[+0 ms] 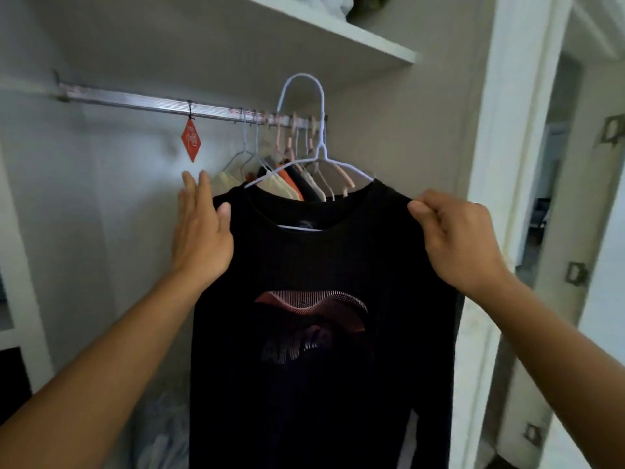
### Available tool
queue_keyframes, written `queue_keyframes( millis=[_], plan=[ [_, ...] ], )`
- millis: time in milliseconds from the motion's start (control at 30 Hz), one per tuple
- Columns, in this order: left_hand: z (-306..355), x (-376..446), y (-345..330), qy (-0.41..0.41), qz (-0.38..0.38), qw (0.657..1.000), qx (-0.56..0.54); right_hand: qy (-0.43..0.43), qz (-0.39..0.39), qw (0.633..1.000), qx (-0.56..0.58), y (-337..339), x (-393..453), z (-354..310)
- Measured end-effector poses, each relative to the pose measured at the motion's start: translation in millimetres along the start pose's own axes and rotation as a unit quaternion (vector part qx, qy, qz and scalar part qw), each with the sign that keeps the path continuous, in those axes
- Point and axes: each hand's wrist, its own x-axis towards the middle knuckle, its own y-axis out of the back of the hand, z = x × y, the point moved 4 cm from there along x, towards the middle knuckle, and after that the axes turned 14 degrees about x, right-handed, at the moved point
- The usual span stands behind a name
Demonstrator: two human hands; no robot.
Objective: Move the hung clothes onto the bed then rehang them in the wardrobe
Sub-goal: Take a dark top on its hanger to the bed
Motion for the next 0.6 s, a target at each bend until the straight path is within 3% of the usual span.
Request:
queue_keyframes(
  millis=[233,400,600],
  plan=[
    [38.9,-28.1,-22.2,-0.110,-0.044,0.991,-0.059,-0.094,-0.017,0.995,-0.029,83.0,-59.2,-13.8],
    [104.9,-64.8,-31.7,-0.208,-0.082,0.966,-0.127,-0.169,-0.015,0.982,-0.079,151.2,-99.3,-17.4],
    [191.8,-122.4,-46.8,-0.263,-0.171,0.927,-0.204,-0.237,-0.034,0.959,-0.153,237.5,-153.8,-18.6]
  ],
)
